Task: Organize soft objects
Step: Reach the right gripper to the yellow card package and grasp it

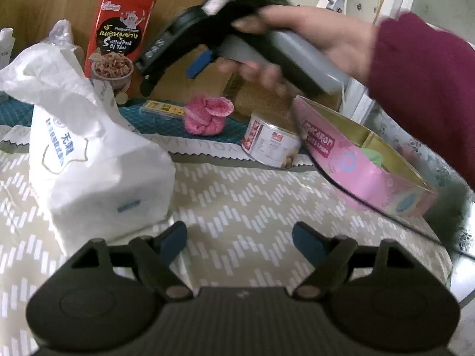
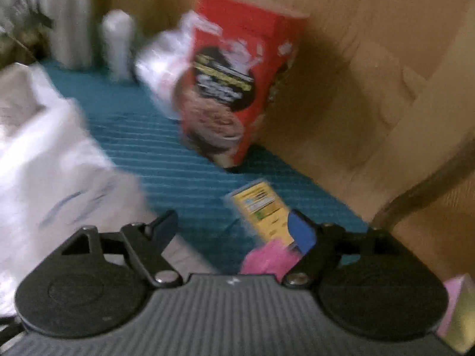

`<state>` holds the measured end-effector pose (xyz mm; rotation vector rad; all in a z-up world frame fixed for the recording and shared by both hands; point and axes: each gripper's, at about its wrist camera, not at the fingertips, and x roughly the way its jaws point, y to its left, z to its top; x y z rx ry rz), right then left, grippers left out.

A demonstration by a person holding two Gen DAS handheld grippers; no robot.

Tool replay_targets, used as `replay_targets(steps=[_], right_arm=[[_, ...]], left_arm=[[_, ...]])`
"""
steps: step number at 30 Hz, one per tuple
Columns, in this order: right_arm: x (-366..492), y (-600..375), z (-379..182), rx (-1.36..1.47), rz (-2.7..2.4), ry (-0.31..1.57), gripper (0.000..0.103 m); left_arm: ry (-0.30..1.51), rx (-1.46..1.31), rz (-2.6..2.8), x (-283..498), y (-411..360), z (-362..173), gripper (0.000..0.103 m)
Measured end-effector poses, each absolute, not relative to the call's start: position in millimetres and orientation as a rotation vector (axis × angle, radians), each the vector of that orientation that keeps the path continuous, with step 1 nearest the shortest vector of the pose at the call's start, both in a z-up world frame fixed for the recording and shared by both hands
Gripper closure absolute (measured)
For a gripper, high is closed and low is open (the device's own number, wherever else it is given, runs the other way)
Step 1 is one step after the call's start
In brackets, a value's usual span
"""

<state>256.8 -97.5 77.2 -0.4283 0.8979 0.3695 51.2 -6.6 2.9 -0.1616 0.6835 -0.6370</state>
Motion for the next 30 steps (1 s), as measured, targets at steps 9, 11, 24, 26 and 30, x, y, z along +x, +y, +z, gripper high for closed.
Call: replay_targets(steps=[9, 11, 24, 26, 30], right_arm=[[322.0, -98.1, 39.8, -0.488, 0.354, 1.092, 0.020], [330.7, -101.8, 32.0, -0.476, 0.357, 1.128, 0.020], [322.3, -93.6, 25.7, -0.393, 0.421, 1.111, 0.041], [310.7, -80.1, 25.7, -0.408, 0.437, 1.090, 0.042], [296.6, -66.1, 24.4, -0.341, 0.398, 1.102, 0.042]], left_arm=[[0.689, -0.154, -0.668, 48.5, -7.0, 3.1, 0.013], [0.691, -0.159, -0.671, 48.8, -6.3, 3.1, 0.013], [0.697, -0.178, -0.677, 50.4, -5.5, 4.1, 0.011], [0.697, -0.180, -0.679, 50.5, -5.5, 3.9, 0.011], [0.695, -0.184, -0.683, 50.2, -5.3, 3.7, 0.010]])
